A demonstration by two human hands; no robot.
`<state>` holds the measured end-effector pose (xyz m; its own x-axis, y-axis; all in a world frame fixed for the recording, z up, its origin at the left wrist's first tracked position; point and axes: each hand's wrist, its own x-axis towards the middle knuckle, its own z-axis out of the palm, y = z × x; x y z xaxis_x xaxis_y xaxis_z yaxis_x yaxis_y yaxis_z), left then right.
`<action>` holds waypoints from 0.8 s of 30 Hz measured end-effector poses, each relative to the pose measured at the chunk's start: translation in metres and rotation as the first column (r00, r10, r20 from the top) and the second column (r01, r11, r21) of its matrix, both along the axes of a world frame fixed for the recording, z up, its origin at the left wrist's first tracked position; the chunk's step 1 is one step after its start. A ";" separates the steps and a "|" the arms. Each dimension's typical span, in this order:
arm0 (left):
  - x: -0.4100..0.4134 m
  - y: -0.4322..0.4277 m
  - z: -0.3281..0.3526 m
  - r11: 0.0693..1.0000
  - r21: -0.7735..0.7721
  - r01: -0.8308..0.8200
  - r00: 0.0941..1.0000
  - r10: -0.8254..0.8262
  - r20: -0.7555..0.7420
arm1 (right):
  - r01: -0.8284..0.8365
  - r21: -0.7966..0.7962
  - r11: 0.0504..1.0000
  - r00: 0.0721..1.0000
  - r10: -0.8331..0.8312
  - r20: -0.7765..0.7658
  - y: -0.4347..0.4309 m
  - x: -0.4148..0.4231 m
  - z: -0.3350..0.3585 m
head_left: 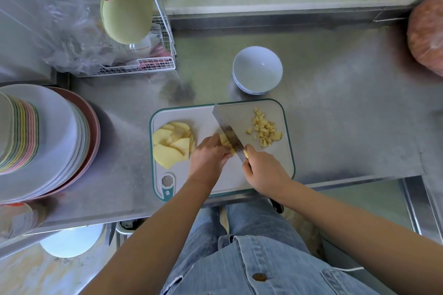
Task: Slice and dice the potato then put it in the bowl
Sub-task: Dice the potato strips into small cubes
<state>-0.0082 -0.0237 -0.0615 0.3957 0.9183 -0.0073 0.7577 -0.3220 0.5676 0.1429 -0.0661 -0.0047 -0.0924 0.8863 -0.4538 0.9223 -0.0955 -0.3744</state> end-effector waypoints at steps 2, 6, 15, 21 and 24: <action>-0.001 0.000 -0.001 1.000 0.001 0.006 1.000 -0.006 -0.007 | 0.011 0.006 1.000 1.000 -0.011 0.012 -0.001 -0.001 -0.004; 0.000 0.000 -0.001 1.000 -0.006 0.011 1.000 -0.011 -0.022 | 0.047 0.026 0.999 0.999 -0.047 0.009 -0.003 -0.003 -0.009; 0.000 -0.006 0.009 0.999 0.049 0.012 1.000 -0.011 -0.014 | 0.123 0.080 0.989 0.990 -0.117 -0.080 0.011 0.003 -0.001; 0.000 -0.005 0.005 1.000 0.022 -0.017 1.000 0.017 -0.020 | 0.004 0.090 0.996 0.999 0.001 -0.054 -0.002 0.011 0.009; 0.000 -0.004 0.000 0.999 0.019 -0.027 1.000 0.027 -0.011 | -0.023 0.091 0.996 0.997 0.030 -0.066 -0.007 0.010 0.008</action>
<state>-0.0083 -0.0276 -0.0615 0.3709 0.9287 0.0057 0.7725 -0.3119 0.5531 0.1532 -0.0733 0.0031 -0.1441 0.9201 -0.3641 0.8965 -0.0344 -0.4418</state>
